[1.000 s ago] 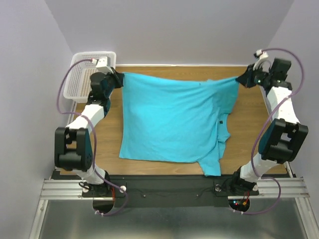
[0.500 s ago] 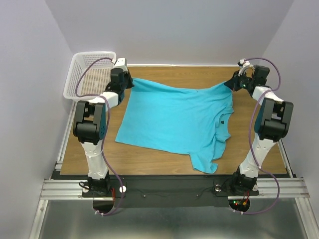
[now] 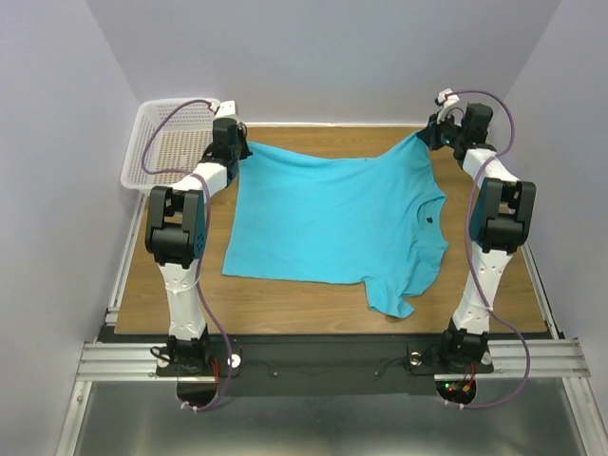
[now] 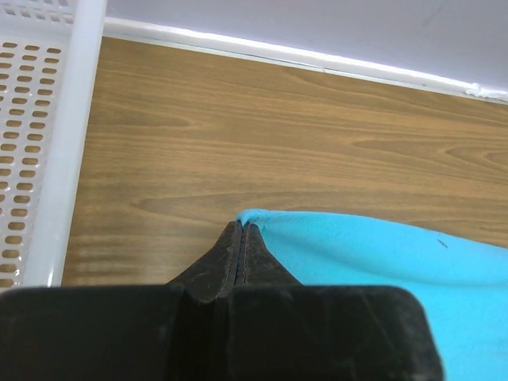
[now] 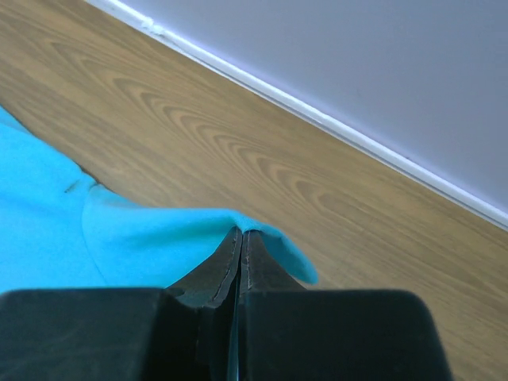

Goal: Fold and stack the t-shirts
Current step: Flatten the tshirt out, then fold the tshirt

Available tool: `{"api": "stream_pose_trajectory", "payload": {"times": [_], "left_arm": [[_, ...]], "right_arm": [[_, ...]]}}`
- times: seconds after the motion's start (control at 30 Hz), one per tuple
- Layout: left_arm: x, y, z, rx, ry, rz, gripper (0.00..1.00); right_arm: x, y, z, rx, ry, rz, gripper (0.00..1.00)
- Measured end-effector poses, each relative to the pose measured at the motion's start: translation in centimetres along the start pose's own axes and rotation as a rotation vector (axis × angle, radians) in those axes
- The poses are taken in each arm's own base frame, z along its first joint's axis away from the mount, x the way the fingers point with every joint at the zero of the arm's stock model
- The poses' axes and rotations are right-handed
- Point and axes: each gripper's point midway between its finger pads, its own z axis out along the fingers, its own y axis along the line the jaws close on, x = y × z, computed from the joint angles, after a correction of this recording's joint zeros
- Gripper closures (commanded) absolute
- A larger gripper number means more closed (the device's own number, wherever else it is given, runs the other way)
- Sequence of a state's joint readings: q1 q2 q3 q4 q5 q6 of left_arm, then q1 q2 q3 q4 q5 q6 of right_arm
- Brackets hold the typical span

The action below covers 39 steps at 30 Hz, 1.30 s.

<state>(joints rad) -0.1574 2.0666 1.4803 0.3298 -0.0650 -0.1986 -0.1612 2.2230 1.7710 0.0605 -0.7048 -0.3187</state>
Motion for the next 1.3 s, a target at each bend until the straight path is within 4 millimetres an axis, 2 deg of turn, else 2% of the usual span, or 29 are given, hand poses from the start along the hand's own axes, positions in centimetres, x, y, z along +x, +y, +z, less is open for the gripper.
{"api": "stream_pose_trajectory", "payload": {"times": [0.27, 0.43, 0.57, 0.67, 0.8, 1.0, 1.3], "left_arm": [[0.2, 1.2, 2.3, -0.049, 0.046, -0.001, 1.0], [0.6, 1.6, 3.7, -0.064, 0.076, 0.001, 1.0], [1.1, 1.6, 4.3, -0.069, 0.101, 0.003, 1.0], [1.0, 1.6, 4.5, -0.071, 0.113, 0.004, 1.0], [0.5, 1.3, 4.8, -0.065, 0.11, 0.004, 1.0], [1.2, 1.6, 4.9, -0.07, 0.134, 0.005, 1.0], [2.0, 2.2, 5.1, -0.071, 0.158, 0.001, 1.0]], "right_arm": [[0.3, -1.2, 0.3, 0.041, 0.008, -0.019, 0.99], [1.5, -0.7, 0.1, 0.035, 0.026, -0.032, 0.99], [2.3, 0.4, -0.4, 0.005, 0.041, -0.02, 0.99], [1.9, 0.8, -0.7, -0.004, 0.036, -0.022, 0.99], [0.2, 1.4, -1.6, -0.012, 0.009, -0.041, 1.0], [-1.1, 2.4, -2.8, -0.025, -0.009, -0.056, 0.99], [1.6, 4.3, -3.4, -0.072, 0.03, -0.026, 0.99]]}}
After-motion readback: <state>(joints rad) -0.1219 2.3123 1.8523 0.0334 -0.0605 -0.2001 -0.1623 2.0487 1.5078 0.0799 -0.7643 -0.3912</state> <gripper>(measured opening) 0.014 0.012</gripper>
